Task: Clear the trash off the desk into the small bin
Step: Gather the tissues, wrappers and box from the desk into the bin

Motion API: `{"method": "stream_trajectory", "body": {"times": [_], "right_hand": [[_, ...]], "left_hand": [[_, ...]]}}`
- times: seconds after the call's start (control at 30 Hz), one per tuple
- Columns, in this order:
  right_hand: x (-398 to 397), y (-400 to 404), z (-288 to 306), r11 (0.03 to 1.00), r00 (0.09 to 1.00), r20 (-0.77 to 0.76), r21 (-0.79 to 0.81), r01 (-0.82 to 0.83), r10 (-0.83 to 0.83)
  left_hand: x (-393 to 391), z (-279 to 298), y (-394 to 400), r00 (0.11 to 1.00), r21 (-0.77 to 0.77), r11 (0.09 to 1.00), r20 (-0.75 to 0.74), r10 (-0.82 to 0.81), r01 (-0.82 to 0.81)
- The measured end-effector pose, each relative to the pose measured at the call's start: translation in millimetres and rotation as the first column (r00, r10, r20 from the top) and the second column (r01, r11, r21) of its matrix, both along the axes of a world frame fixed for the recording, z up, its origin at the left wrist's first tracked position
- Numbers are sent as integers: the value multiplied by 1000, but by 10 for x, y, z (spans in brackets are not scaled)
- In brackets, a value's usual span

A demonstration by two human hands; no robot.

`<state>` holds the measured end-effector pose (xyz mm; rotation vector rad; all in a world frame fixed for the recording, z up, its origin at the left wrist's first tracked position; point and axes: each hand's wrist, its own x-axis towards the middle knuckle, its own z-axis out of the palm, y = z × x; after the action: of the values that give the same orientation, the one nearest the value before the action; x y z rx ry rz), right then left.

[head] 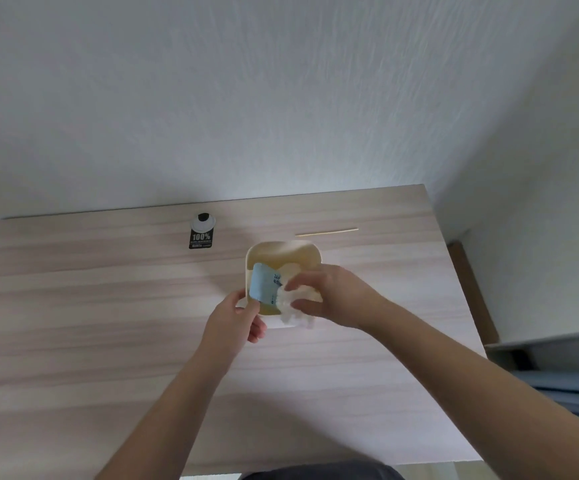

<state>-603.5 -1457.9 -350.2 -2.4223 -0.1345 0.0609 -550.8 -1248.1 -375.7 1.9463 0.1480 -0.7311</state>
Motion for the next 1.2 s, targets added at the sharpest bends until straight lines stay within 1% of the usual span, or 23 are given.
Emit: {"method": "stream_trajectory", "body": {"times": [0.03,0.07,0.17,0.2,0.3,0.43,0.5,0.6,0.7,0.77,0.87,1.0,1.1,1.2], "right_hand": [[18,37,11,999,999,44,-27,-20,21],[41,54,23,1000,997,81,-11,2,-1],[154,-29,31,978,978,106,131,165,-179],[214,-93,14,962,964,105,154,225,-243],[431,-317,-108,918,923,48,139,371,-381],[711,-563,-449,880,879,-85,35,474,-470],[830,-651,-664,895,877,-179,-62,442,-446],[976,-718,-936,923,863,-339,-227,311,-375],[1122,-735,-1105,907,850,-406,-381,176,-336],[1222,-743,-1178,883,846,-407,-448,142,-343],[1316,-765,-1279,844,829,-403,-516,145,-389],[1307,-774,-1333,749,847,-337,-654,103,-411],[1195,-766,-1363,672,886,-285,-739,39,-365],[1042,-771,-1392,630,923,-246,-776,-6,-294]], "left_hand": [[9,7,17,1000,0,1000,6,2,-2],[19,13,35,1000,0,1000,10,8,-8],[49,29,98,1000,4,1000,18,23,-23],[56,35,124,999,3,1000,19,30,-30],[81,50,210,997,-9,997,11,72,-72],[110,59,331,993,-8,993,3,115,-115],[118,56,391,991,-4,991,3,133,-133],[136,58,467,987,-14,987,0,162,-162],[159,68,514,980,-29,980,-11,197,-198],[166,74,536,977,-37,977,-18,211,-211],[186,84,556,975,-43,974,-25,221,-222],[193,93,586,970,-41,969,-16,242,-242],[170,90,600,969,-37,969,-7,246,-246],[132,71,593,971,-23,970,-11,240,-241]]}}
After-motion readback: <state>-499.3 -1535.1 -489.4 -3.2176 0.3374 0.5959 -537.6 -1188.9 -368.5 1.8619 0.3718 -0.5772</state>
